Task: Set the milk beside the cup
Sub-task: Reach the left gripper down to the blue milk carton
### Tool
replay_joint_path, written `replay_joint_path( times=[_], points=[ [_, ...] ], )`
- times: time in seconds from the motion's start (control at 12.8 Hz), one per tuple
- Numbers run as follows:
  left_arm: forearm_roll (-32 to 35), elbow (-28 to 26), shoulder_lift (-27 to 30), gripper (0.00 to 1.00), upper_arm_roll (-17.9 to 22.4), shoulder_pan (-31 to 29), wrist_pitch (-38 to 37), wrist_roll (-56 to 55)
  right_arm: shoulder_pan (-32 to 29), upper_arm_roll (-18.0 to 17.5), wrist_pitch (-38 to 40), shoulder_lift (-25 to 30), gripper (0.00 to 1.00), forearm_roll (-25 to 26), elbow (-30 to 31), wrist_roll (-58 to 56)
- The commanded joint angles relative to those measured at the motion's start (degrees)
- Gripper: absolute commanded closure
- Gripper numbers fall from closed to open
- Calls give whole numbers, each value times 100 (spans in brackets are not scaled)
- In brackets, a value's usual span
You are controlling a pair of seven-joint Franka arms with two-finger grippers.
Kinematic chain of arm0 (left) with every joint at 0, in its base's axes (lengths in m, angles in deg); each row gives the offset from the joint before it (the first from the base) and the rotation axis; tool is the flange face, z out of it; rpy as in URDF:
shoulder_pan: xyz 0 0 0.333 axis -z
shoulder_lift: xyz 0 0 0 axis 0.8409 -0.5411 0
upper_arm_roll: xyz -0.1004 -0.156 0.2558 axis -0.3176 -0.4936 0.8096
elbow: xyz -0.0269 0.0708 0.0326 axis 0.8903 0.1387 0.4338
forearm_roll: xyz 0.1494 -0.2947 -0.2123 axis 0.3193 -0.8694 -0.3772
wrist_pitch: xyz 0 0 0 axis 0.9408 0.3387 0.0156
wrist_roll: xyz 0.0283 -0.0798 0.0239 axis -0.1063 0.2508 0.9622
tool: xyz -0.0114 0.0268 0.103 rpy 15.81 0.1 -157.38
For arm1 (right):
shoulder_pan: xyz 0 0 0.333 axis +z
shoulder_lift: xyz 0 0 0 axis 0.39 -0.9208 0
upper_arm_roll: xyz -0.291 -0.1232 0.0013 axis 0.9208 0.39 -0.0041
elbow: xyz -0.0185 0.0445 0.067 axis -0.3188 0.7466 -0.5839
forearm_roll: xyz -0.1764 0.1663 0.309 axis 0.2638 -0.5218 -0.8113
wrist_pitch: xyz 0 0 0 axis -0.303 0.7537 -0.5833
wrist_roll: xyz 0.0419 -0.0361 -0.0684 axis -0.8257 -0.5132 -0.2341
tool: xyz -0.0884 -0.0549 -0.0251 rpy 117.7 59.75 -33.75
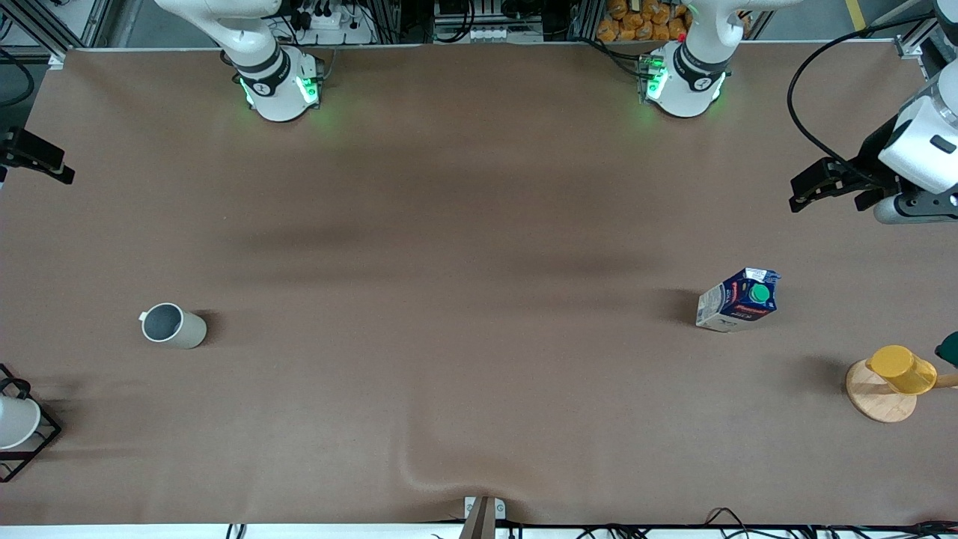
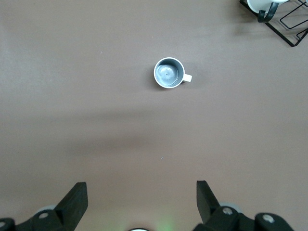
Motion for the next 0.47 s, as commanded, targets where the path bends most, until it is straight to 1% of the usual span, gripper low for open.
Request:
replay_joint_path(
  times=[0.0,0.39],
  points=[
    [-38,19,-61,0,13,66,-89,-66,51,37,-119,121,0,-63,132,-7],
    [-11,142,-97,0,4,48,-89,13,87,29,-128,112,0,-64,132,37]
  ],
)
